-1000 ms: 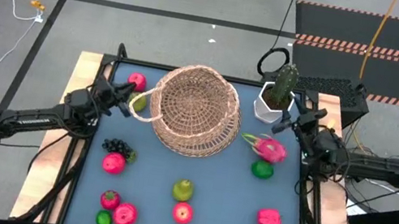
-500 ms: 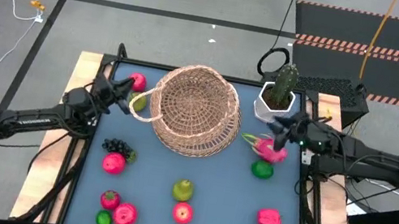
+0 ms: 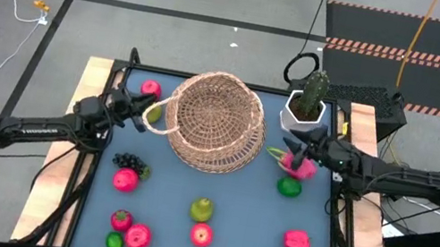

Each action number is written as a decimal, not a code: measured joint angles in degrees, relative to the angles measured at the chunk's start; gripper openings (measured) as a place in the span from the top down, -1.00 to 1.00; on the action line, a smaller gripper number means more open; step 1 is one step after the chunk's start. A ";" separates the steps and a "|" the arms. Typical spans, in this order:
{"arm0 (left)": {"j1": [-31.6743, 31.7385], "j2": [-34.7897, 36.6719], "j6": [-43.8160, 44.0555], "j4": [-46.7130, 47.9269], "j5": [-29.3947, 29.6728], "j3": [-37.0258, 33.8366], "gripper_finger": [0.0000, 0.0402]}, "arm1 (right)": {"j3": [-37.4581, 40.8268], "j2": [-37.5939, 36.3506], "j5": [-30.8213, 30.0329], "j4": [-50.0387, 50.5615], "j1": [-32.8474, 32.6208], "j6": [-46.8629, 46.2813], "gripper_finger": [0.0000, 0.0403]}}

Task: Build produce basket
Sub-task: Put the dragon fruit into the brown basket

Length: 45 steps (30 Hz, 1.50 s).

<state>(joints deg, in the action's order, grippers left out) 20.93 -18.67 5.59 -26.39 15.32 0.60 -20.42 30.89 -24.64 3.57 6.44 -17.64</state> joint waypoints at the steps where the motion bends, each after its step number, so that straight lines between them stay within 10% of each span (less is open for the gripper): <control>1: 0.00 -0.48 0.34 -0.39 0.66 0.00 0.60 | 0.37 0.02 -2.26 0.94 0.03 -1.41 0.12; 12: 0.00 -4.56 0.95 -2.02 4.25 0.00 0.03 | 0.33 0.27 -11.72 1.62 5.09 3.07 0.03; 23: 0.04 -7.21 -4.01 0.20 8.82 0.02 0.00 | -9.60 16.17 22.74 13.48 20.00 -9.71 -0.31; 33: 0.04 -7.22 -5.22 4.25 10.77 0.02 -0.02 | -30.99 27.51 23.23 51.27 20.06 -6.64 -0.43; 45: 0.04 -7.21 -5.88 1.73 15.28 0.02 -0.02 | -29.82 33.46 29.48 56.18 19.69 3.97 -0.43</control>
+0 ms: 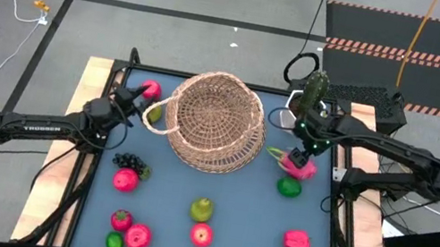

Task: Build produce basket
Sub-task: Put the dragon fruit into the brown basket

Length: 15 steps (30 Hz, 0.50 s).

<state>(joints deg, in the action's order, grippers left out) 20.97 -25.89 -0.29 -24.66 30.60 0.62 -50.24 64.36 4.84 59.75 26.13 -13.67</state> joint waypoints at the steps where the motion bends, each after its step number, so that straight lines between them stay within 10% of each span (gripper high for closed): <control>1: -0.05 0.01 0.29 -0.23 -0.14 0.00 -0.02 | 0.00 0.21 0.30 0.72 0.00 0.71 -0.43; 15: 0.00 0.00 4.91 3.33 2.52 0.00 -0.02 | 5.13 4.33 4.14 1.58 0.02 7.41 -0.43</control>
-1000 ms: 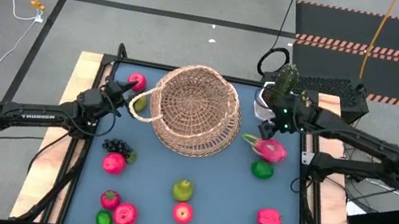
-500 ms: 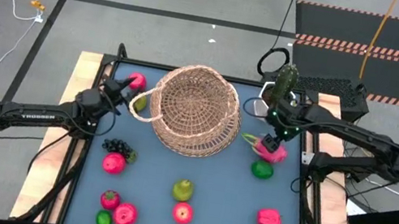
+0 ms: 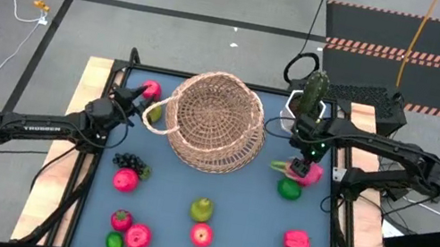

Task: Build produce basket
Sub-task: Put the dragon fruit into the brown basket

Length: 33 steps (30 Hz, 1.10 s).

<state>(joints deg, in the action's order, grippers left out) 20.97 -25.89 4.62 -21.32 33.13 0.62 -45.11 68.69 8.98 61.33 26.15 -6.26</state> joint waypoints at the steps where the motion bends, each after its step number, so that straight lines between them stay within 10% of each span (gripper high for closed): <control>1: 0.00 0.00 -0.10 0.00 0.35 0.00 -0.02 | 0.92 0.25 -0.03 -0.08 0.01 -0.07 -0.43; 13: 1.14 0.00 -3.91 -1.66 8.28 0.00 -0.02 | 4.29 0.59 -0.88 0.32 0.00 -1.15 -0.39; 33: 4.94 0.00 -0.75 1.60 8.17 0.00 -0.02 | 3.99 -1.03 -3.19 -1.48 -0.02 -13.43 0.39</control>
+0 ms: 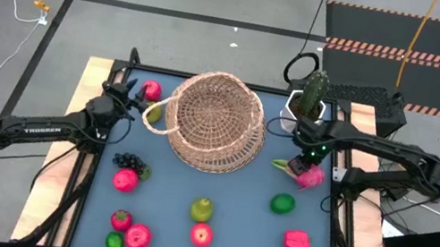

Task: Build produce basket
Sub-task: Put the dragon fruit into the brown basket

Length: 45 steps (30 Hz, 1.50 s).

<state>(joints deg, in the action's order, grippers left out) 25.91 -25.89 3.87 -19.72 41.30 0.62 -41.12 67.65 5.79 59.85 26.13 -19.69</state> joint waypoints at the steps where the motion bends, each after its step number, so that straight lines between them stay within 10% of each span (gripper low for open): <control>1: 0.00 0.00 0.38 0.49 -0.06 0.00 -0.02 | -0.45 -0.70 -0.26 0.40 0.00 -0.97 0.40; 11: 0.00 0.00 2.28 1.76 -0.28 0.00 -0.02 | -4.66 -15.72 -6.47 1.04 -3.16 -8.78 0.42; 19: 0.00 0.00 4.18 2.98 -0.26 0.00 -0.02 | -9.50 -26.37 -1.20 -19.60 -4.67 -7.33 0.54; 32: 0.00 0.02 3.35 1.17 0.58 0.00 -0.02 | -11.52 -21.27 0.08 -42.55 -4.00 5.76 0.92; 40: 0.00 0.00 4.38 2.72 -1.29 0.00 -0.02 | -11.50 -15.32 -4.80 -20.74 -3.72 9.65 0.34; 45: 0.00 0.02 5.95 2.68 -3.99 0.00 -0.02 | -11.53 -8.99 -5.54 -5.77 -3.22 -4.69 -0.15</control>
<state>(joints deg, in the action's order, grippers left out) 25.91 -25.87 9.82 -17.04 37.31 0.62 -52.65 58.66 0.25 54.08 22.91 -24.38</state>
